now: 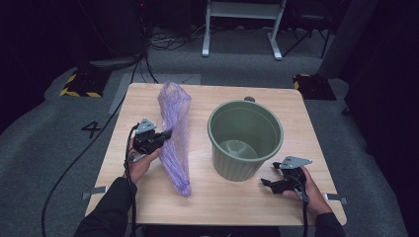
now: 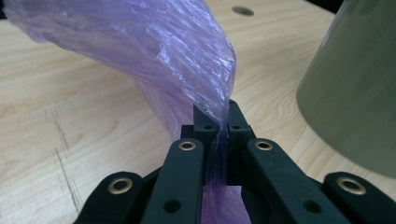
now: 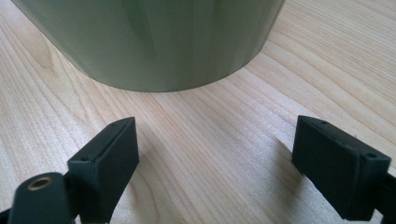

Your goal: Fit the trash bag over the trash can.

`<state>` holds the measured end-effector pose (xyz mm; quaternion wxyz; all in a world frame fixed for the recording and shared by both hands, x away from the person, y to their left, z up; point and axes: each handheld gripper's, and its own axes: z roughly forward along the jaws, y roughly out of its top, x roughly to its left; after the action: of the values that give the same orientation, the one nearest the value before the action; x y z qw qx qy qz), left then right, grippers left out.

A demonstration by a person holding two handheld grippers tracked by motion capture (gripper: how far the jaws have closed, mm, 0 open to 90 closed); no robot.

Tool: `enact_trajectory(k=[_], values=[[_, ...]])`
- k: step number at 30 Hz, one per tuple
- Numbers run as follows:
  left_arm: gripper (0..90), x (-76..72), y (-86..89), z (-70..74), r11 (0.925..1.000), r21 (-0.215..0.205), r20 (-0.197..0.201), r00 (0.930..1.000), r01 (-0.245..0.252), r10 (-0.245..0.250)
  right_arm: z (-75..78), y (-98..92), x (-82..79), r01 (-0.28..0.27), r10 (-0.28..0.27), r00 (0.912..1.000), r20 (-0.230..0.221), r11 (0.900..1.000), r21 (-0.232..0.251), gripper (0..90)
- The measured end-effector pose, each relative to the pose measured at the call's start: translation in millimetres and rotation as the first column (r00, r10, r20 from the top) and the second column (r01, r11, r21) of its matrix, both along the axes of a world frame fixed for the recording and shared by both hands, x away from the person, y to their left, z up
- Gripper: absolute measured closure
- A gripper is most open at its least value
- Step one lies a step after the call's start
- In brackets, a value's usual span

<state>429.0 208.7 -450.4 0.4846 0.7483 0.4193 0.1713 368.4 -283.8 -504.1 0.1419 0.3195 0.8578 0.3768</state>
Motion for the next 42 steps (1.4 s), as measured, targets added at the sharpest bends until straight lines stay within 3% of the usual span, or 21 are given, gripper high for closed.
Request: enact_trajectory(k=[4,9,12,16,23,42], values=[[87.3,4.1,-3.2,4.1,0.9999,-0.015,0.001,1.0000,0.004,-0.004,0.0,0.0,0.0,0.000,0.000,1.0000,0.000,1.000,0.000,14.6],[87.3,11.2,-9.6,9.7,0.9999,-0.005,0.007,0.9999,0.013,-0.013,0.0,-0.1,0.0,-0.001,0.001,1.0000,0.000,1.000,0.000,14.6],[87.4,15.7,-11.3,19.2,0.9997,-0.020,0.025,0.9996,0.013,-0.013,0.0,0.0,0.0,0.000,0.000,1.0000,0.000,1.000,0.000,14.6],[87.5,19.4,-14.5,31.4,0.9997,-0.011,0.055,0.9983,0.021,-0.020,0.0,0.0,0.0,0.000,0.000,1.0000,0.000,1.000,0.000,14.6],[87.6,25.8,-20.1,49.8,0.9988,-0.036,0.076,0.9966,0.034,-0.031,0.0,-0.1,-0.2,0.000,0.000,1.0000,0.000,1.000,0.000,14.6],[87.6,30.2,-31.7,94.8,0.9958,-0.074,0.151,0.9876,0.053,-0.041,0.0,-0.5,-0.7,0.001,-0.001,1.0000,0.001,1.000,-0.001,14.6]])
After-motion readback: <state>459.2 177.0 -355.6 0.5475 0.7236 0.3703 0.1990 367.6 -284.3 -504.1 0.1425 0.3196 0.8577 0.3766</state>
